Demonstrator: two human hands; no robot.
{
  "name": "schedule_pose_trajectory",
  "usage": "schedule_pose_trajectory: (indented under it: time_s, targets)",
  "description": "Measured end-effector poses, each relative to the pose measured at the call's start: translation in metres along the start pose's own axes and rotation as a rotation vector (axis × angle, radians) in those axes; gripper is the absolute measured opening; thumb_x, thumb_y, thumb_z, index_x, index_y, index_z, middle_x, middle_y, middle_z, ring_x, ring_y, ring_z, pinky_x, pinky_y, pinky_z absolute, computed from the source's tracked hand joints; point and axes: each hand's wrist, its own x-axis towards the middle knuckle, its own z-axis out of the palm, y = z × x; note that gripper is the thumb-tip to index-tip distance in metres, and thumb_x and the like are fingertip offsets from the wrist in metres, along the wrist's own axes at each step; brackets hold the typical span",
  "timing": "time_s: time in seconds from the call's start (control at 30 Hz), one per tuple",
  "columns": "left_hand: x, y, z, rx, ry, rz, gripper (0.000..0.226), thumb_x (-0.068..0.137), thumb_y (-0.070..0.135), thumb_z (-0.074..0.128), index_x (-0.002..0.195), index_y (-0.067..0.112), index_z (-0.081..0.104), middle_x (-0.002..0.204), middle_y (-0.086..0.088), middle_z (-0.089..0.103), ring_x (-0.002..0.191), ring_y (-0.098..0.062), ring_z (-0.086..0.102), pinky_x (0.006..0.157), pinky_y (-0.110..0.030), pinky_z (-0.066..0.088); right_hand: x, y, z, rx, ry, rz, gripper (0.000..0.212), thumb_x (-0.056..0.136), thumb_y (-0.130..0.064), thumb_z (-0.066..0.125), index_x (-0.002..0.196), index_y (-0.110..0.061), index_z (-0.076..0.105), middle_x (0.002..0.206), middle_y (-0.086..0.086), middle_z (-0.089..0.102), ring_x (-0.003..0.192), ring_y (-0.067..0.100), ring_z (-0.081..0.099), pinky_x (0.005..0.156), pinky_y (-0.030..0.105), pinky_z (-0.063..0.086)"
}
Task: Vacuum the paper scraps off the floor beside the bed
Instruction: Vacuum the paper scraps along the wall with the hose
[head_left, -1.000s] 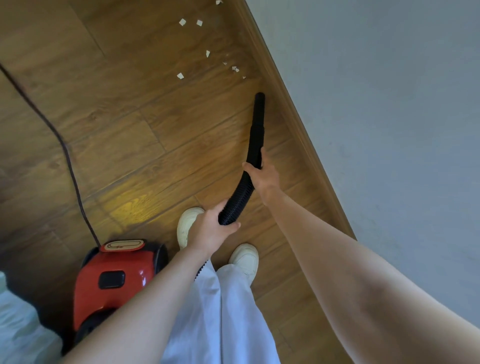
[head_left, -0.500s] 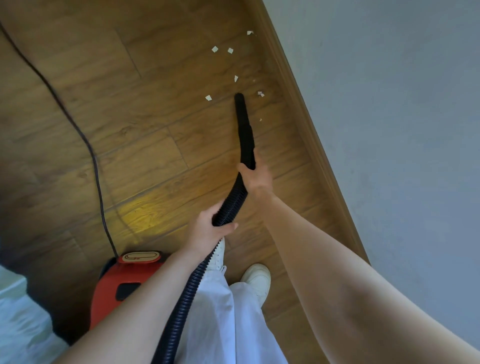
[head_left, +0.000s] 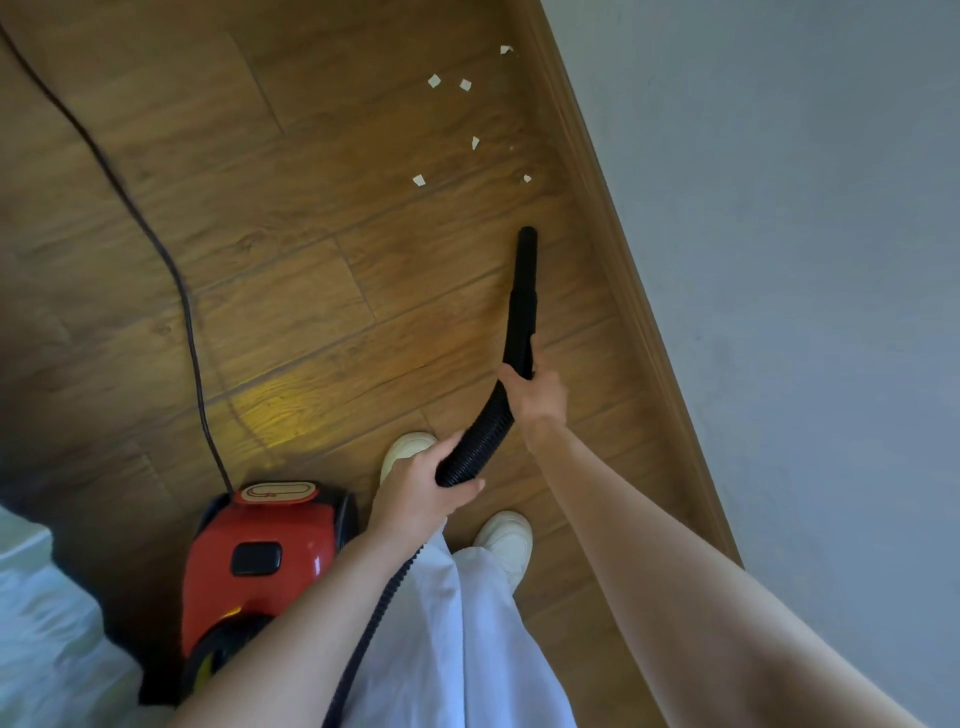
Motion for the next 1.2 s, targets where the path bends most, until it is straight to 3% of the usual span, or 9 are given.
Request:
schedule_pose_trajectory:
  time_s: [0.2,0.33,0.43,0.6,0.7,0.8,0.93,1.07,1.2]
  targets:
    - [0.005,-0.004,-0.010,-0.027,0.031,-0.023,0.060,0.079,0.032,0.075,0.133,0.043,0.049,0.090,0.011,0.069,0.062,-0.004,0.061,0.061,-0.023,0.051,0.003,-0.014,0.014,-0.017,0.004,-0.030,0.068,0.092,-0.035,0.055,0.152,-0.033,0.022,0.125,0.004,0.061,0.106,0.024,0.061,0.090,0.041,0.054]
    - [0.029,0.012,-0.008,-0.058,-0.002,0.011,0.059,0.079,0.037,0.074,0.132,0.046,0.050,0.097,0.013,0.071,0.073,-0.015,0.069,0.074,-0.039,0.059,0.023,-0.030,0.001,0.034,0.004,-0.047,0.067,0.095,-0.031,0.052,0.153,-0.031,0.018,0.130,0.003,0.058,0.106,0.022,0.060,0.090,0.036,0.053]
    - [0.047,0.025,-0.005,-0.076,0.018,0.039,0.062,0.078,0.033,0.076,0.134,0.042,0.050,0.099,0.012,0.071,0.073,-0.020,0.070,0.072,-0.043,0.058,0.038,-0.043,-0.009,0.085,0.030,-0.036,0.066,0.096,-0.030,0.052,0.153,-0.031,0.019,0.135,0.003,0.053,0.112,0.022,0.056,0.088,0.031,0.050]
    - [0.051,0.029,-0.016,-0.070,0.040,0.028,0.063,0.081,0.027,0.075,0.138,0.033,0.049,0.096,0.005,0.072,0.064,-0.014,0.064,0.058,-0.025,0.052,0.042,-0.056,0.001,0.036,-0.028,-0.027,0.068,0.095,-0.031,0.052,0.153,-0.030,0.018,0.135,0.003,0.054,0.110,0.022,0.057,0.079,0.027,0.047]
    - [0.046,0.026,-0.033,-0.076,0.080,0.035,0.063,0.081,0.024,0.075,0.138,0.032,0.049,0.107,0.008,0.070,0.067,-0.004,0.059,0.065,-0.021,0.051,0.036,-0.064,0.017,0.061,-0.024,-0.047,0.069,0.095,-0.032,0.052,0.153,-0.030,0.017,0.135,0.004,0.054,0.111,0.022,0.058,0.086,0.030,0.050]
    - [0.038,0.020,-0.047,-0.075,0.059,0.026,0.061,0.081,0.026,0.075,0.136,0.038,0.050,0.109,0.016,0.068,0.077,-0.008,0.065,0.076,-0.034,0.058,0.028,-0.064,0.029,0.031,-0.042,-0.049,0.069,0.094,-0.033,0.052,0.153,-0.032,0.015,0.135,0.005,0.055,0.109,0.024,0.059,0.090,0.038,0.053]
    - [0.030,0.015,-0.054,-0.109,0.102,0.011,0.056,0.081,0.028,0.075,0.121,0.057,0.049,0.092,0.008,0.072,0.067,-0.014,0.064,0.071,-0.040,0.056,0.020,-0.079,0.040,-0.080,-0.070,-0.102,0.068,0.095,-0.035,0.050,0.153,-0.033,0.015,0.136,0.005,0.054,0.113,0.025,0.057,0.093,0.039,0.050]
    - [0.022,0.013,-0.056,-0.151,0.182,-0.002,0.054,0.082,0.027,0.073,0.125,0.050,0.050,0.072,0.007,0.069,0.056,-0.008,0.060,0.055,-0.019,0.047,0.014,-0.096,0.056,-0.195,-0.105,-0.156,0.066,0.095,-0.036,0.048,0.153,-0.033,0.016,0.132,0.006,0.057,0.111,0.026,0.058,0.091,0.040,0.051]
    - [0.005,-0.002,-0.059,-0.204,0.206,-0.009,0.055,0.082,0.023,0.073,0.116,0.061,0.052,0.063,0.002,0.063,0.053,-0.013,0.056,0.058,-0.028,0.047,-0.004,-0.091,0.074,-0.267,-0.107,-0.143,0.066,0.094,-0.037,0.049,0.152,-0.035,0.017,0.121,0.009,0.062,0.106,0.028,0.060,0.087,0.041,0.052]
